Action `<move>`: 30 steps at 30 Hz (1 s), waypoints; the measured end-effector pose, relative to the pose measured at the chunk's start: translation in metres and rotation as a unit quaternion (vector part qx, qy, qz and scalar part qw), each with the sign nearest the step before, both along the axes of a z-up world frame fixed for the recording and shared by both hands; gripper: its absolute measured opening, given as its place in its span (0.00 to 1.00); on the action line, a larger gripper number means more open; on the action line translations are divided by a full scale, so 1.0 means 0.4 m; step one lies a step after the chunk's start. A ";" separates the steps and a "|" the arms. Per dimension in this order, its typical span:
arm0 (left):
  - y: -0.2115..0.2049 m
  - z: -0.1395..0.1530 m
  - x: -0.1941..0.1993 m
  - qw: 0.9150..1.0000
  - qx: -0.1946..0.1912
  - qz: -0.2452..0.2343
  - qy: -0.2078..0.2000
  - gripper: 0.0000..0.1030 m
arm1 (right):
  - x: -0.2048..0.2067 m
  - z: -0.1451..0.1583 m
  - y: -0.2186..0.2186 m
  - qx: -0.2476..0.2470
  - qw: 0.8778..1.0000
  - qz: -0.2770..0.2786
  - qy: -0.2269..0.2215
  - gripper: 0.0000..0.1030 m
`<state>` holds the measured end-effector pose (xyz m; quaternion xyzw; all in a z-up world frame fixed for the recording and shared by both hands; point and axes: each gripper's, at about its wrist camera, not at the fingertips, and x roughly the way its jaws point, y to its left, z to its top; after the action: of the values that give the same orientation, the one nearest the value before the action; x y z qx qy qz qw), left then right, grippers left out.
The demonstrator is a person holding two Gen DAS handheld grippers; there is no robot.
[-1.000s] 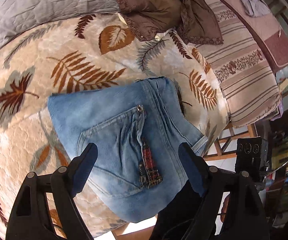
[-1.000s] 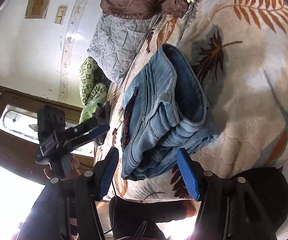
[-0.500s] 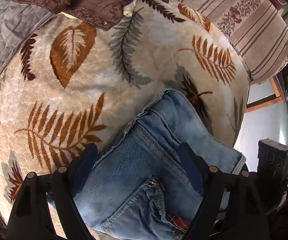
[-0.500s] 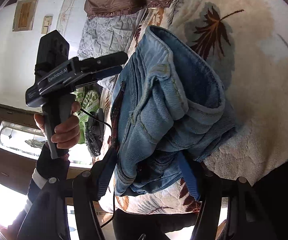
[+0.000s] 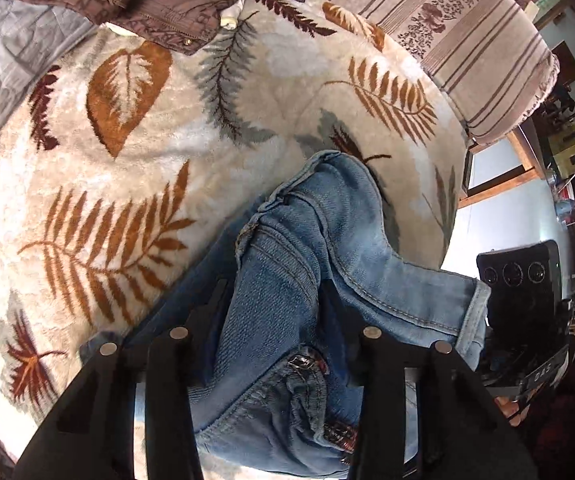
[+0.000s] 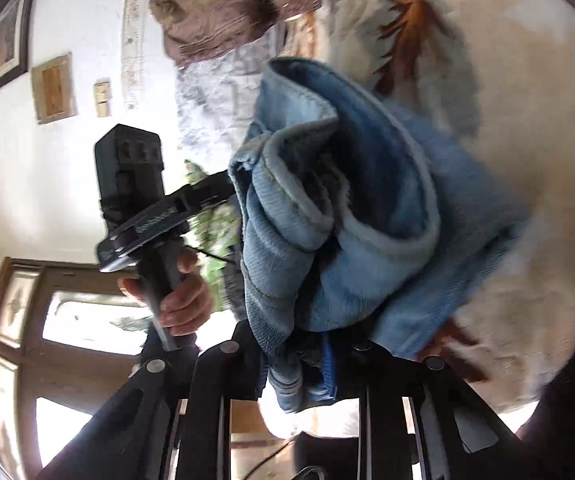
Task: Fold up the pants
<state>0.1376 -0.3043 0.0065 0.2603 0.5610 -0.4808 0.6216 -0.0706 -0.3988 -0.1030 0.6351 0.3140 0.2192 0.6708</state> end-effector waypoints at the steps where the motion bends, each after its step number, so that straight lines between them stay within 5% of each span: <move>1: 0.014 0.026 -0.009 1.000 0.000 -0.006 -0.008 0.41 | 0.006 0.018 0.016 0.008 1.000 0.015 -0.019 0.20; 5: 0.037 0.043 -0.016 0.998 0.041 -0.002 -0.051 0.45 | 0.021 -0.028 0.045 0.036 0.999 0.039 0.002 0.21; 10: -0.003 -0.121 0.002 0.990 0.116 0.040 -0.075 0.56 | 0.017 -0.165 0.003 0.059 0.994 -0.002 0.089 0.20; 13: -0.022 -0.124 0.000 0.990 0.106 0.042 -0.079 0.58 | 0.013 -0.114 -0.005 0.012 0.997 0.010 0.074 0.28; 18: 0.008 -0.016 -0.015 0.995 0.063 0.017 -0.072 0.58 | -0.040 -0.032 -0.082 -0.023 0.999 -0.023 0.038 0.45; 21: 0.002 0.037 -0.016 0.995 0.031 0.015 -0.090 0.71 | -0.052 -0.024 -0.106 -0.021 0.997 -0.056 0.042 0.58; 24: -0.015 0.033 -0.006 0.996 0.037 0.025 -0.078 0.71 | -0.068 -0.023 -0.107 -0.009 0.996 -0.068 0.061 0.58; 26: -0.022 0.022 -0.012 0.995 0.044 0.027 -0.080 0.71 | -0.102 0.017 -0.137 -0.072 0.989 -0.111 0.068 0.58; 28: -0.024 0.007 -0.019 0.996 0.039 0.029 -0.072 0.71 | -0.131 0.075 -0.170 -0.124 0.979 -0.156 0.032 0.58; 30: -0.032 -0.018 -0.030 0.996 0.047 0.030 -0.071 0.71 | -0.098 0.126 -0.171 -0.154 0.979 -0.134 -0.015 0.58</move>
<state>0.1255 -0.3173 -0.0009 0.3056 0.5449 -0.4155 0.6611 -0.1098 -0.4670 -0.0526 0.5572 0.2459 0.0860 0.7884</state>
